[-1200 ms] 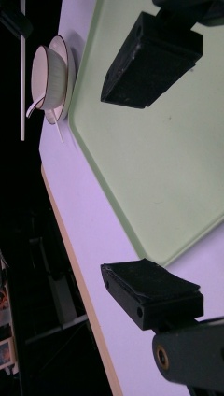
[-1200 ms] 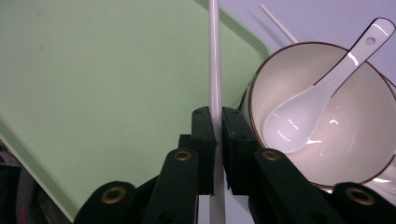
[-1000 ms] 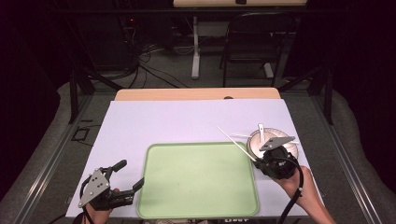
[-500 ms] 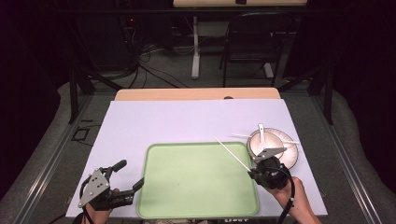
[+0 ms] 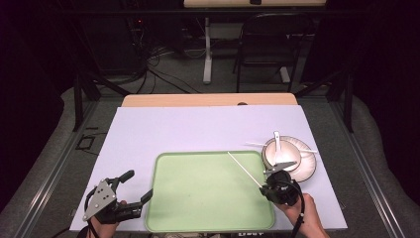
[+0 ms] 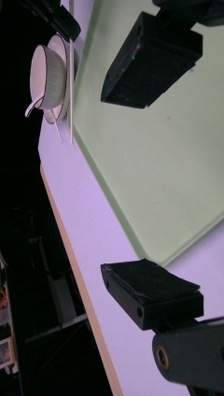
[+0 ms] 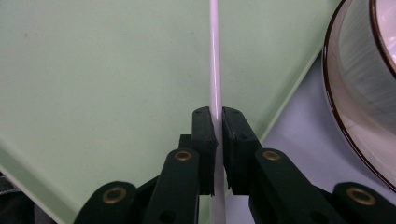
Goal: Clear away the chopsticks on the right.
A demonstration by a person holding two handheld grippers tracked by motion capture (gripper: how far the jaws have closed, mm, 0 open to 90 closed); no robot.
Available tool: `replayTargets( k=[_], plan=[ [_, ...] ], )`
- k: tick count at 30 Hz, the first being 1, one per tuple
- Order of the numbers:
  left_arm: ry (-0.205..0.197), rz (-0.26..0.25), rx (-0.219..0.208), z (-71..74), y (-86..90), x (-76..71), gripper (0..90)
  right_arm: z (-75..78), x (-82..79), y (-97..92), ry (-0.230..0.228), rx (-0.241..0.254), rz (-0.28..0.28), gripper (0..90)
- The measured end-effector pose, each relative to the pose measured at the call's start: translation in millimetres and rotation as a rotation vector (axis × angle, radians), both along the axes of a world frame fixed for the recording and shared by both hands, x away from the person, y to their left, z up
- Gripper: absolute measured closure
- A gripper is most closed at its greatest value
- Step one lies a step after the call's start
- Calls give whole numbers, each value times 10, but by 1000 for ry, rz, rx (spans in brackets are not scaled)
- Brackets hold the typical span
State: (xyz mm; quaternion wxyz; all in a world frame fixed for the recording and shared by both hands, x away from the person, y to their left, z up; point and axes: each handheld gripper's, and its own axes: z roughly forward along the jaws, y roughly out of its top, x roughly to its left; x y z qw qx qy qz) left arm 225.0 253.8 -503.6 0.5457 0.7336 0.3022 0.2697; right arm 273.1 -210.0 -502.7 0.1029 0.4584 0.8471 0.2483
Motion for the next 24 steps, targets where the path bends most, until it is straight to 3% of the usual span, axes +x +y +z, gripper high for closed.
replayTargets(
  k=[3,13,24],
  plan=[
    [1,0,0,-1,-2,3,154,-47,26,28,-12,5,-22,839],
    [0,-4,0,0,-3,-1,154,-171,111,130,39,-38,-63,838],
    [2,-1,0,-2,1,2,154,-296,167,303,61,-60,-26,828]
  ],
)
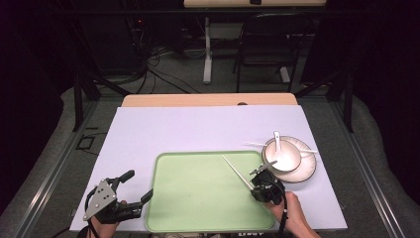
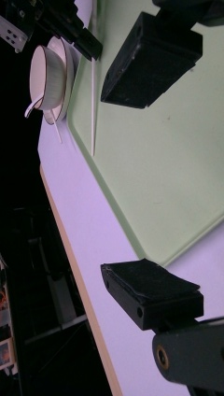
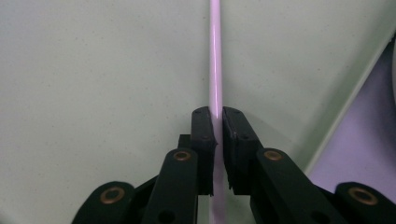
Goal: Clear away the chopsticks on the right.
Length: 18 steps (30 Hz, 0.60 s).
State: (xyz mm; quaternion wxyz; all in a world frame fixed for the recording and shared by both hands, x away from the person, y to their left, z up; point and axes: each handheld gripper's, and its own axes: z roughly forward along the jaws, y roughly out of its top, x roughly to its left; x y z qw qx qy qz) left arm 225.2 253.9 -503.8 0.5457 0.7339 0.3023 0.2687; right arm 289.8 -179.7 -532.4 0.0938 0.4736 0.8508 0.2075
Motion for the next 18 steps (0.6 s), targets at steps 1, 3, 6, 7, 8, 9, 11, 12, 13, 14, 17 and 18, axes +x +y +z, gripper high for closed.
replayTargets(
  k=[1,3,6,7,8,9,11,12,13,14,17,18],
  plan=[
    [-1,-2,-1,0,2,0,154,18,0,-4,18,-12,9,786],
    [0,-1,-1,0,3,0,154,16,-4,-4,11,-13,11,722],
    [0,0,1,0,1,-2,154,31,-24,-12,13,-29,37,673],
    [0,0,2,0,1,-2,154,-25,-34,-15,-64,37,39,631],
    [-1,1,1,0,0,-2,154,39,-40,-34,-24,-12,61,608],
    [-1,2,1,1,-1,-2,154,67,-46,-58,-35,-11,75,567],
    [-2,0,0,1,-2,-2,154,132,-62,-111,-67,32,116,512],
    [-1,1,1,2,-3,-5,154,154,-67,-138,-102,50,118,478],
    [-2,0,-1,2,-2,-7,154,205,-76,-179,-105,60,147,412],
    [-1,0,-3,2,-1,-10,154,232,-83,-203,-111,71,158,392],
    [-1,2,-3,2,2,-10,154,338,-113,-299,-145,112,182,304],
    [-1,2,-3,2,2,-10,154,352,-118,-318,-165,128,185,292]
  ],
)
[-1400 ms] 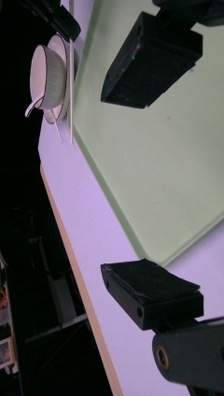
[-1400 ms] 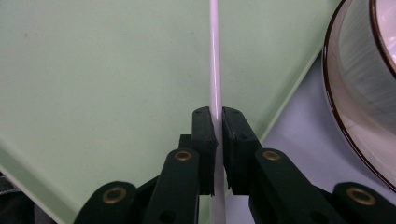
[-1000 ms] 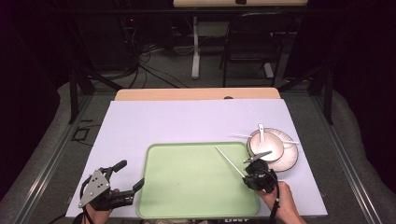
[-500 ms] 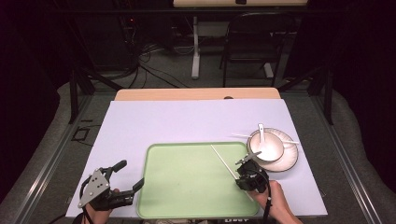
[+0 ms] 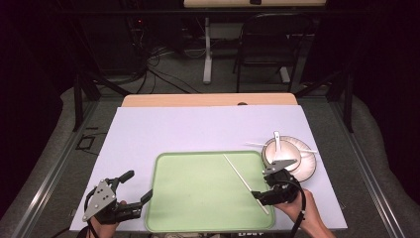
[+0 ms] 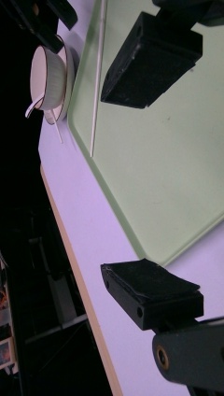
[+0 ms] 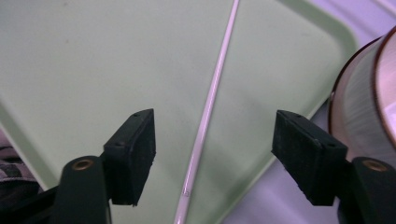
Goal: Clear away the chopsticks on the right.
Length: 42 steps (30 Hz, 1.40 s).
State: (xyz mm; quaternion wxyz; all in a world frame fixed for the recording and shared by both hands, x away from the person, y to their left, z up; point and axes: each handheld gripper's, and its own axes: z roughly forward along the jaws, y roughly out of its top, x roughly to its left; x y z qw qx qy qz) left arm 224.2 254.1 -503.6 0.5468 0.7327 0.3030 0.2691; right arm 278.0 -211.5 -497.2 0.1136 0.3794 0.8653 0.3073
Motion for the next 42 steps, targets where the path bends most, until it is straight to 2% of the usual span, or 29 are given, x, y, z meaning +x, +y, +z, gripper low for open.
replayTargets(
  k=[3,10,12,18,22,26,30,33,35,36,40,42],
  plan=[
    [0,-3,-1,-2,1,3,154,102,-9,-78,-27,8,23,236],
    [-1,-1,-1,-1,2,1,154,302,39,-278,-102,28,8,131],
    [0,1,-3,-2,5,3,154,353,66,-346,-106,39,6,112],
    [2,6,1,-4,-1,12,154,480,146,-499,-127,-1,0,33],
    [1,5,2,-2,-1,10,154,554,240,-615,-146,-7,-15,12],
    [3,13,-1,-4,-1,10,154,610,384,-733,-134,-20,-8,0],
    [-1,8,-4,-2,6,3,154,639,543,-843,-136,-60,-14,0],
    [0,9,0,-3,3,9,154,663,659,-934,-121,-61,-22,0],
    [0,7,-1,-1,2,6,154,673,749,-998,-109,-60,-21,0],
    [0,8,-3,-1,4,5,154,674,811,-1030,-87,-78,-28,0],
    [0,6,0,-1,2,8,154,666,983,-1110,-50,-123,17,0],
    [0,5,-1,-1,3,7,154,665,1067,-1145,-28,-136,13,0]
  ],
)
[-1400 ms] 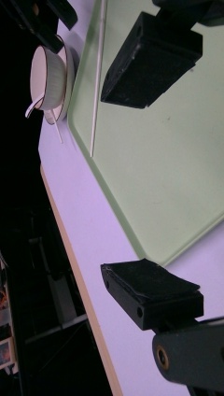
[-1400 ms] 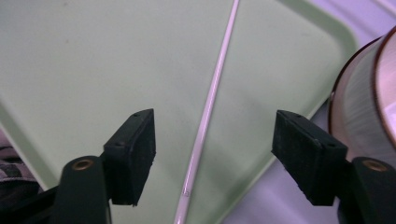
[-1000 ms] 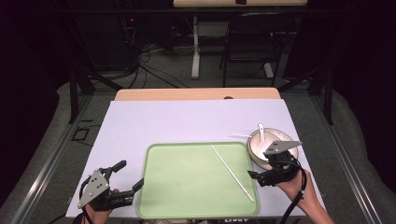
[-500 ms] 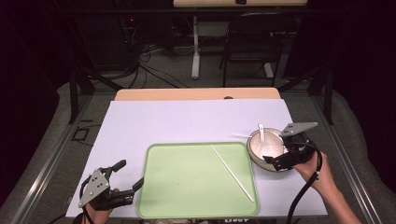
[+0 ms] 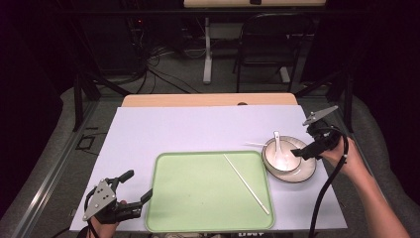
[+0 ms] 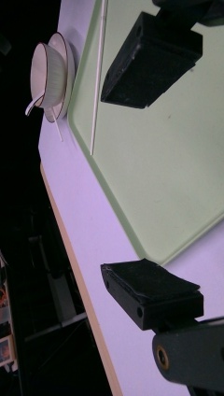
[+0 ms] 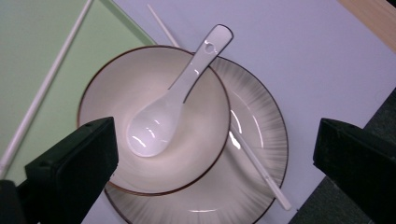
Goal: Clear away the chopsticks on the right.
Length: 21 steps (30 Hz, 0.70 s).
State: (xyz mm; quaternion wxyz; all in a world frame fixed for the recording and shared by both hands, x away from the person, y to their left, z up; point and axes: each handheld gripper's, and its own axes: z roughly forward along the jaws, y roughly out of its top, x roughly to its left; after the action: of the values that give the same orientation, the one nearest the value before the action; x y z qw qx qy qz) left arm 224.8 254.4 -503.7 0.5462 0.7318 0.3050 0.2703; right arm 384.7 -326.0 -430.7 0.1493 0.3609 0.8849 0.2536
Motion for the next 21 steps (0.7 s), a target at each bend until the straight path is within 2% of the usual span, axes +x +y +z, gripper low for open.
replayTargets(
  k=[5,6,9,13,14,16,21],
  plan=[
    [1,-1,-1,-2,0,3,154,7,200,-101,25,-25,-23,0],
    [1,-2,1,-1,-1,3,154,2,226,-116,36,-25,-7,0],
    [0,1,-3,-1,2,2,154,-22,347,-162,64,-74,-15,0],
    [2,2,-3,-2,-1,3,154,-52,481,-214,69,-115,-22,18],
    [2,1,-3,-3,0,5,154,-55,516,-229,77,-123,-31,37],
    [4,2,-5,-4,1,5,154,-71,579,-262,81,-114,-40,149],
    [1,1,-4,-4,5,4,154,-172,678,-296,126,-166,-47,253]
  ],
)
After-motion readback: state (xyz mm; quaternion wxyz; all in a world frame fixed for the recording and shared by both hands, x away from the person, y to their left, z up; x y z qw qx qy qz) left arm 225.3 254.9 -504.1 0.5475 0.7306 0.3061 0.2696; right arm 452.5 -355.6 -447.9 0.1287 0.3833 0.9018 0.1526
